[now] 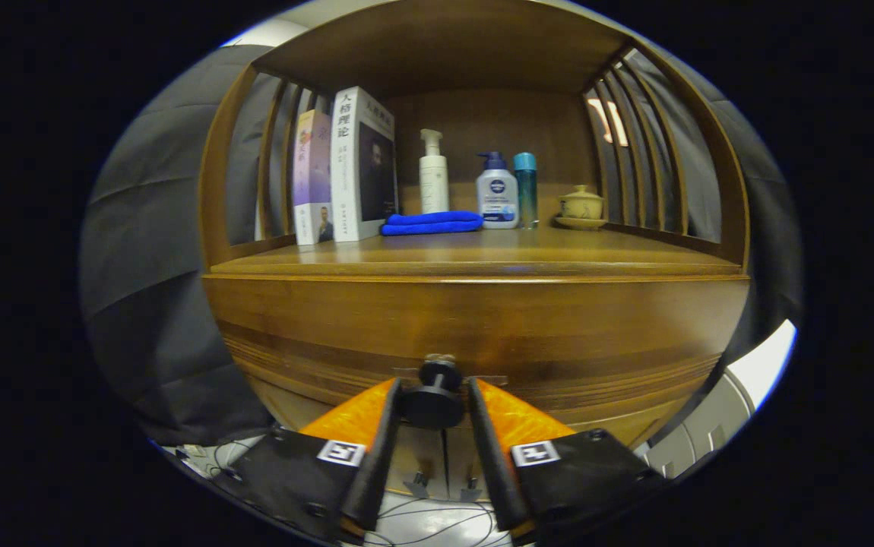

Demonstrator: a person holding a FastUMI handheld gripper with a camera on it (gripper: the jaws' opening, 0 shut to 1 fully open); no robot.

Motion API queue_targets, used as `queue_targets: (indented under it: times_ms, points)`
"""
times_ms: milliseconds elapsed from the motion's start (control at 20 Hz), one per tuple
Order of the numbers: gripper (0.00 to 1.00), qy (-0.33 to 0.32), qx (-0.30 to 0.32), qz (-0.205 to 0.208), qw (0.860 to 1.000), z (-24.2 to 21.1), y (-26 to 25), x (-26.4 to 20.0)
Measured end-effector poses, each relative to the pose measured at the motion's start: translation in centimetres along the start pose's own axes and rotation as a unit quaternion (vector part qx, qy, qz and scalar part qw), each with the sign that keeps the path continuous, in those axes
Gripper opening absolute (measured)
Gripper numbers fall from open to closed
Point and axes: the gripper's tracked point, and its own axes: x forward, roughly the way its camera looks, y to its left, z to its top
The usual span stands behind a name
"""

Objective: Pull open the drawer, take out the items inside it, and place them on the countertop above the cabinet.

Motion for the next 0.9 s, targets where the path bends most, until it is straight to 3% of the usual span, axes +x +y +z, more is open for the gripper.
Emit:
queue_targets:
  times_ms: [250,900]
  points:
    - [0.28,0.01,0.0,-0.012,1.0,-0.1,0.2,-0.1]
    - [0.29,0.02,0.004,0.006,1.0,-2.1,1.3,-6.7]
